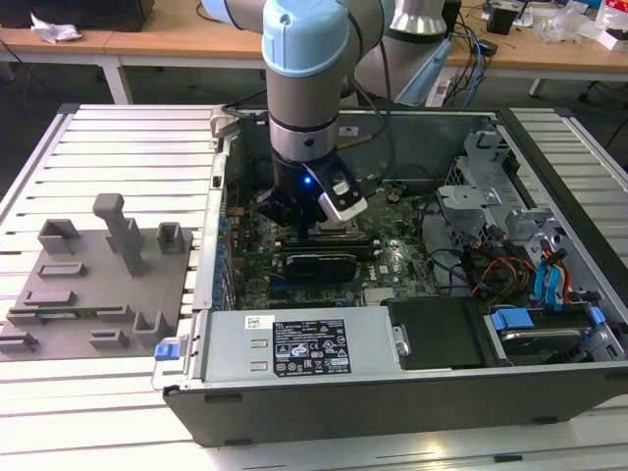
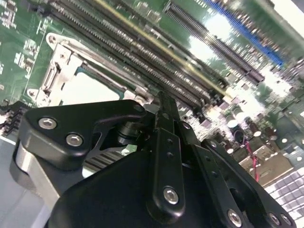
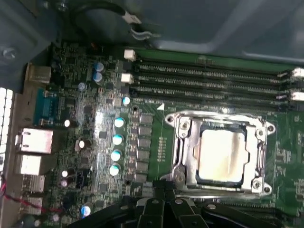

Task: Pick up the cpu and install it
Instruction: 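Install the second cpu locking lever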

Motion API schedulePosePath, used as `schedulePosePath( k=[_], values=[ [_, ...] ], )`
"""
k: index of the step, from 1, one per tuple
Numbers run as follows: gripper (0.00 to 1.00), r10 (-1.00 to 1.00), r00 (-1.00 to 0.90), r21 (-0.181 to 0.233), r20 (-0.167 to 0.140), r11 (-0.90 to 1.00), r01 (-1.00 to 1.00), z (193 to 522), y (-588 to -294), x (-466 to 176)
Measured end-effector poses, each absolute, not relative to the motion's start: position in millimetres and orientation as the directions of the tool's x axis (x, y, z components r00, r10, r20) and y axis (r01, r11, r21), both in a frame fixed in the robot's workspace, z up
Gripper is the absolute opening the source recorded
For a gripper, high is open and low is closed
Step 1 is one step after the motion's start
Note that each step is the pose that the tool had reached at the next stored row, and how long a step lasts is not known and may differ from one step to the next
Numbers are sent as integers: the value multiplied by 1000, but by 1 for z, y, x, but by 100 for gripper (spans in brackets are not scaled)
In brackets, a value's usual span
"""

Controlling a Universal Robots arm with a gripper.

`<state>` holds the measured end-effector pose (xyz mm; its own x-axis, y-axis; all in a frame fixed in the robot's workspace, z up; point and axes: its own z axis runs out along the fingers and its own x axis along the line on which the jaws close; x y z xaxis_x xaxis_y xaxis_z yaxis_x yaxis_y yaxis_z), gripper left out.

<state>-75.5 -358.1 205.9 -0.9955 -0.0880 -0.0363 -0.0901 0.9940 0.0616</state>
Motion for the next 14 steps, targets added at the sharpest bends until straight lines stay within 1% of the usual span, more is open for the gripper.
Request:
schedulePosePath(
  k=[7,8,10,11,14],
  values=[
    [11,-107,-994,71,-38,991,-109,200,-356,-75],
    [11,-107,-993,62,-38,992,-110,206,-357,-75],
    [11,-109,-993,21,-34,994,-110,212,-355,-74],
    [11,-109,-993,8,-32,994,-110,212,-355,-73],
    [11,-110,-994,3,-28,994,-110,213,-348,-51]
  ],
)
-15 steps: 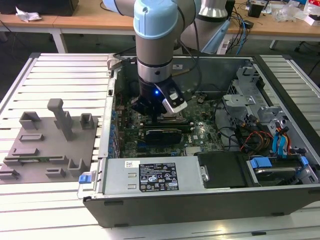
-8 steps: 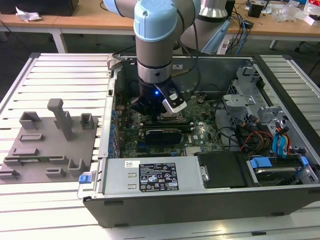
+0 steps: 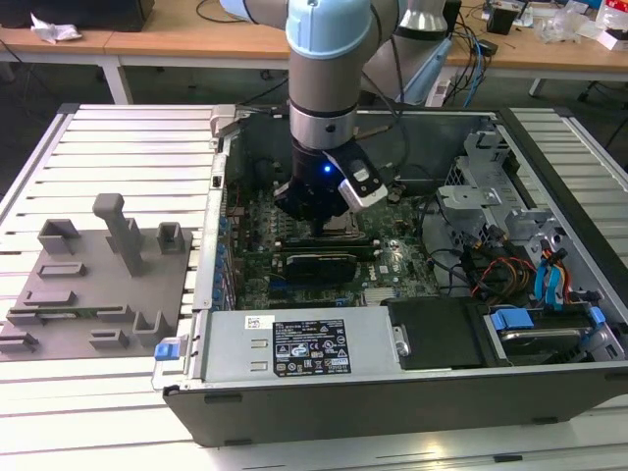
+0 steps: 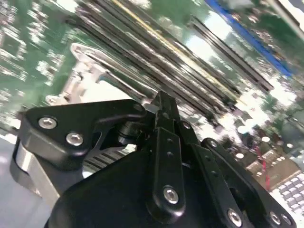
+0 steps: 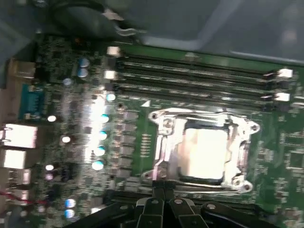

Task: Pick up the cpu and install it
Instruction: 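Install the second cpu locking lever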

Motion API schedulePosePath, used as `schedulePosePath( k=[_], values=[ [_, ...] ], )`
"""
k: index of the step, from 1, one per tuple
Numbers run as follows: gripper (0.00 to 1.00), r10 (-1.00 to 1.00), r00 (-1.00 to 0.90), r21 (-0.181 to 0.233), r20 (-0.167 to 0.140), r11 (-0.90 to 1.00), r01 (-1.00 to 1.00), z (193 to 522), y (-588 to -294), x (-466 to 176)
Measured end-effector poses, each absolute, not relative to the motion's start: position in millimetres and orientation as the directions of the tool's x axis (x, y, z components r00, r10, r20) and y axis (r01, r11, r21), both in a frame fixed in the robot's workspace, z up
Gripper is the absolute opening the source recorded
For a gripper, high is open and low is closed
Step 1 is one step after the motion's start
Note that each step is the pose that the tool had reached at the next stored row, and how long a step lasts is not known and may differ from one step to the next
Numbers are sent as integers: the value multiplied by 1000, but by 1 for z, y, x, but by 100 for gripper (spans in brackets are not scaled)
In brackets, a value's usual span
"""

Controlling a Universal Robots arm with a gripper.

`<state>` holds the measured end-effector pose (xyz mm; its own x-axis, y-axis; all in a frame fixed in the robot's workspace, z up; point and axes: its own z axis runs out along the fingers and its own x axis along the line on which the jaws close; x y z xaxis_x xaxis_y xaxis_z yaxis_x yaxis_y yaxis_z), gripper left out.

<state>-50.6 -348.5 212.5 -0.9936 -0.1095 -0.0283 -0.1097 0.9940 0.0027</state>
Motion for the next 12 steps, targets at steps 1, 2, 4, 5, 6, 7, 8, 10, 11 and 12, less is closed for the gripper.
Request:
schedulePosePath(
  k=[1,2,4,5,6,7,8,10,11,12],
  values=[
    [11,-110,-994,3,-27,994,-110,213,-346,-42],
    [11,-110,-994,3,-27,994,-110,214,-345,-39],
    [11,-109,-994,3,-27,994,-109,219,-342,-38],
    [11,-109,-994,2,-27,994,-109,223,-340,-38],
    [11,-110,-994,2,-27,994,-110,228,-339,-38],
    [11,-110,-994,3,-27,994,-110,229,-339,-38],
    [11,-109,-994,3,-27,994,-110,229,-339,-38],
    [11,-109,-994,3,-27,994,-110,229,-339,-38],
    [11,-109,-994,3,-27,994,-110,229,-339,-38],
    [11,-109,-994,2,-27,994,-110,230,-339,-38]
  ],
)
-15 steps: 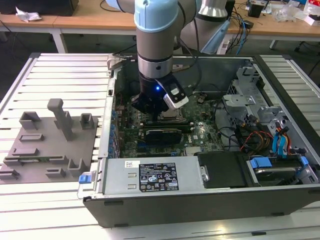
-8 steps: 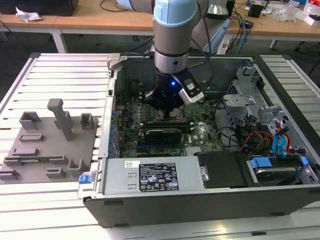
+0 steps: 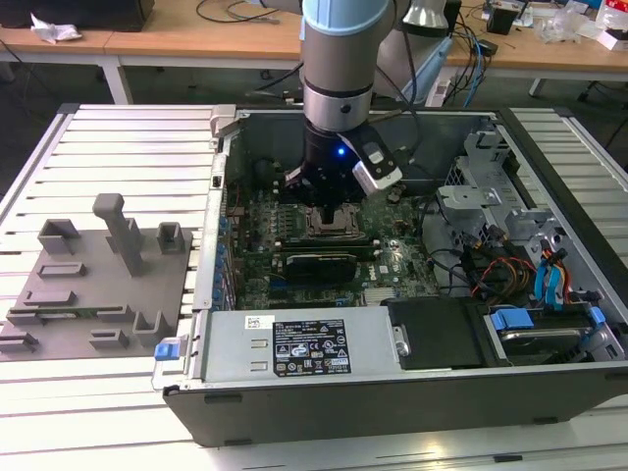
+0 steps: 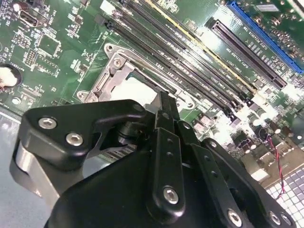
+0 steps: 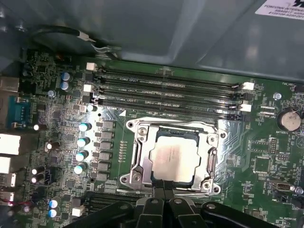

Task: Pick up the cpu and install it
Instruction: 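Install the second cpu locking lever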

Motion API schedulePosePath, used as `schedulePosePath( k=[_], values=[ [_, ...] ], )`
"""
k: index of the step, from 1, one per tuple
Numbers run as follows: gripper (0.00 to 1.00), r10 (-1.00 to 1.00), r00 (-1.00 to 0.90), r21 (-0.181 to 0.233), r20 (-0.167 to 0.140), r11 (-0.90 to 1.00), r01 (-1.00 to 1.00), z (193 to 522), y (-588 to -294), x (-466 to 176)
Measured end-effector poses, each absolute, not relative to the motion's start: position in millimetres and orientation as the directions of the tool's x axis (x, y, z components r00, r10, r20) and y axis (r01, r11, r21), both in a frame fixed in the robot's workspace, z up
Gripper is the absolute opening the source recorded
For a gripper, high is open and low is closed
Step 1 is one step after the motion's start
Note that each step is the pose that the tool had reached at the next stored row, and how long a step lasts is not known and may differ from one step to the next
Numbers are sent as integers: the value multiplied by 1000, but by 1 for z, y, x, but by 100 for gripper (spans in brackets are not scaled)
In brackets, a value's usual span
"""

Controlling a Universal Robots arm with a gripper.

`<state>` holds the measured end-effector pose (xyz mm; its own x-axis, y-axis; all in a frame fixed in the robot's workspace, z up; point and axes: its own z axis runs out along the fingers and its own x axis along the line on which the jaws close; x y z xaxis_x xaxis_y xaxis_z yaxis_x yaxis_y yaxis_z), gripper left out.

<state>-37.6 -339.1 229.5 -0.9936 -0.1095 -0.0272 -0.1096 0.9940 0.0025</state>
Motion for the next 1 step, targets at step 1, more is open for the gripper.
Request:
schedulePosePath(
  k=[1],
  values=[
    [11,-109,-994,2,-27,994,-110,230,-339,-38]
  ],
)
